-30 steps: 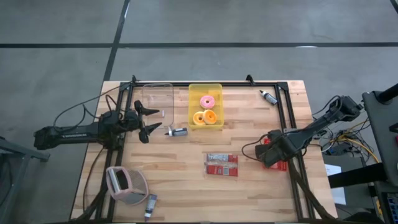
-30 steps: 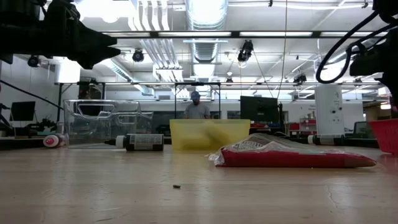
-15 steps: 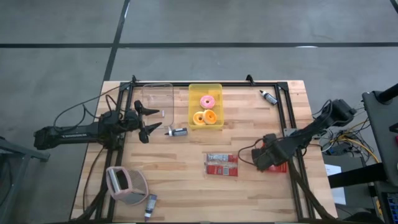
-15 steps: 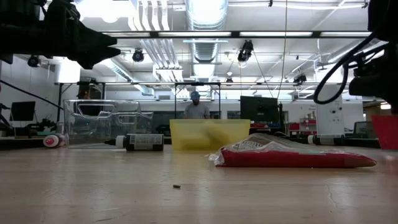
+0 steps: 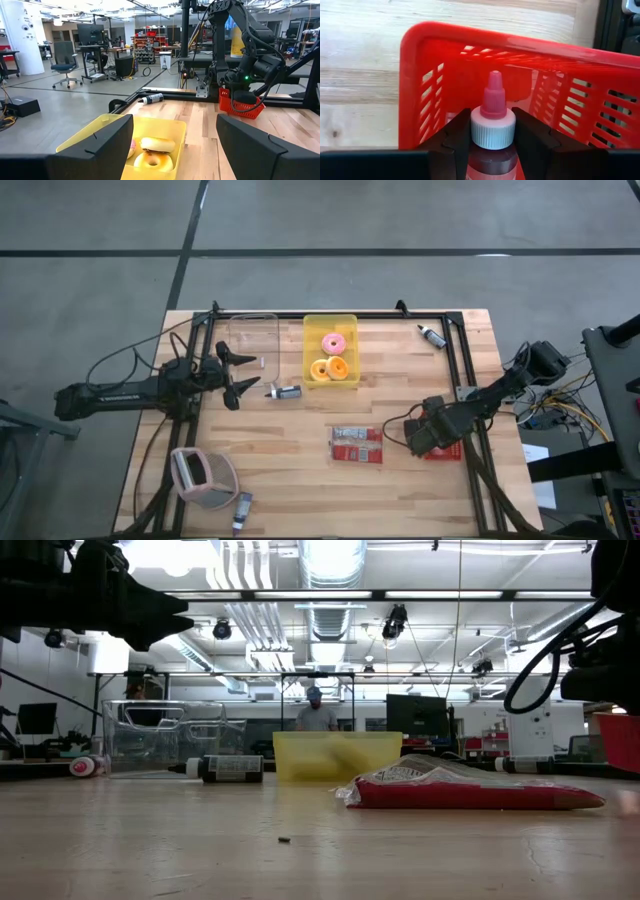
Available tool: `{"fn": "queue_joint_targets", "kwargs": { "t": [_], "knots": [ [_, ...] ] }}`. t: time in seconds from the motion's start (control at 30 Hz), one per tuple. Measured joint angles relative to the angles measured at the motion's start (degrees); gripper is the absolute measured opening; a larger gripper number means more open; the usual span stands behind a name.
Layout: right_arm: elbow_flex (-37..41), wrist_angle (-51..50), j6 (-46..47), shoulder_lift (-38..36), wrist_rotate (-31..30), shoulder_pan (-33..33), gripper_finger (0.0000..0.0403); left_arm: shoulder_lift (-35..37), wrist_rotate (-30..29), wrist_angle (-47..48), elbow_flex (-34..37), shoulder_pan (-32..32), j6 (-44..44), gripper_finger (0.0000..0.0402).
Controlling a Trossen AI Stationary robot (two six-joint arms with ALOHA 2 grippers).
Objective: Pick & Place Food Item
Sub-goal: Put the pink food coloring bottle into the red bin
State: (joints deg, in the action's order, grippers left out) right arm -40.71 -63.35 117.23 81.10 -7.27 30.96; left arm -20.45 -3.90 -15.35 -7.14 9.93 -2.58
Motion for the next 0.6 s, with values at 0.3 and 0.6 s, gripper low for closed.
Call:
{"fn": "queue_joint_targets", "kwargs": {
  "t": [0.3, 0.6],
  "knots": [
    [0.0, 1.2, 0.2, 0.0, -0.4, 0.0, 0.015, 0.0, 0.0, 0.0, 0.0, 0.0, 0.0, 0.029],
    [0.0, 1.2, -0.2, 0.0, -0.4, 0.0, 0.0184, 0.0, 0.0, 0.0, 0.0, 0.0, 0.0, 0.029]
  ]
}}
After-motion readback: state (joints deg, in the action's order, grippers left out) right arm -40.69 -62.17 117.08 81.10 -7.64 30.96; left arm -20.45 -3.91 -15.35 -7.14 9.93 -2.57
